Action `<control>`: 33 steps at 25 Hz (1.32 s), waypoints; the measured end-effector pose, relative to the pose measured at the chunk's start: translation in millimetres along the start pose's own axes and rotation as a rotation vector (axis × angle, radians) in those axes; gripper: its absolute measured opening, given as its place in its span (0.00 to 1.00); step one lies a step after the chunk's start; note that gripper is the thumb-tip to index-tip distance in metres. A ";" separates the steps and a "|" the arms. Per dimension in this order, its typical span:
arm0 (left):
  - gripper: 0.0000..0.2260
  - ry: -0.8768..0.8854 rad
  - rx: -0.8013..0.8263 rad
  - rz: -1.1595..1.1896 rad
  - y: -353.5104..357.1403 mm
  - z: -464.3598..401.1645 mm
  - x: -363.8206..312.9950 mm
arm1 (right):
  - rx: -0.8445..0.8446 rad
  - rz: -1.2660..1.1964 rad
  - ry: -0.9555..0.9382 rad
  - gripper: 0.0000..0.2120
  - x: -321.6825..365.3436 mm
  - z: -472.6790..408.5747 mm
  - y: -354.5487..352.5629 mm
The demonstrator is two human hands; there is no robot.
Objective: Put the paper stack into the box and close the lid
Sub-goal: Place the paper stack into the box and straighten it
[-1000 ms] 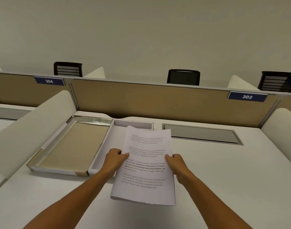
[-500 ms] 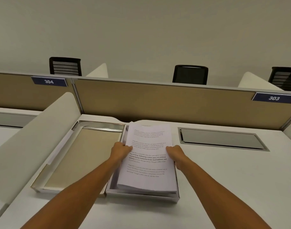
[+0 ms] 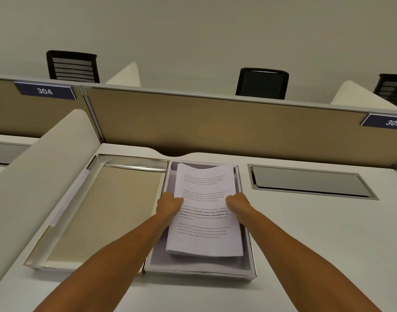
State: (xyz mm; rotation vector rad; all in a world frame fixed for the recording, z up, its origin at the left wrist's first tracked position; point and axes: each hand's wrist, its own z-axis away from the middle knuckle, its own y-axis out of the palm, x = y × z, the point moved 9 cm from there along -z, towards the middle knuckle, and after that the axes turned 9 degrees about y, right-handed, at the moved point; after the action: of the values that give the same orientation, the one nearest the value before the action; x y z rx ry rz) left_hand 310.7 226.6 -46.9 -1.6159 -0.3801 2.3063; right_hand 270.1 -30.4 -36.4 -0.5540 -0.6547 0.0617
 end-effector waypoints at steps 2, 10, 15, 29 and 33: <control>0.10 -0.015 -0.017 -0.035 1.0 -1.5 3.6 | -0.026 0.020 -0.010 0.14 1.3 -3.9 3.4; 0.06 -0.029 -0.010 -0.127 -0.2 -8.5 1.5 | -0.035 0.059 -0.009 0.10 -1.0 -10.1 8.3; 0.08 -0.016 0.002 -0.192 2.5 -5.2 -0.8 | -0.017 0.147 -0.008 0.13 -0.6 -8.6 13.1; 0.05 0.081 -0.087 -0.198 -0.7 22.6 -4.7 | 0.092 0.129 -0.042 0.23 -15.2 14.9 20.8; 0.09 0.024 -0.123 -0.100 -4.0 25.8 -0.9 | 0.101 0.069 -0.049 0.17 -15.1 15.2 17.7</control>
State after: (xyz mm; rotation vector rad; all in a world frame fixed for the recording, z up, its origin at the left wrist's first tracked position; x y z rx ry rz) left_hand 287.1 228.8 -36.1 -1.6399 -0.5932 2.2267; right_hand 251.1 -11.6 -43.9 -0.4784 -0.6762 0.1723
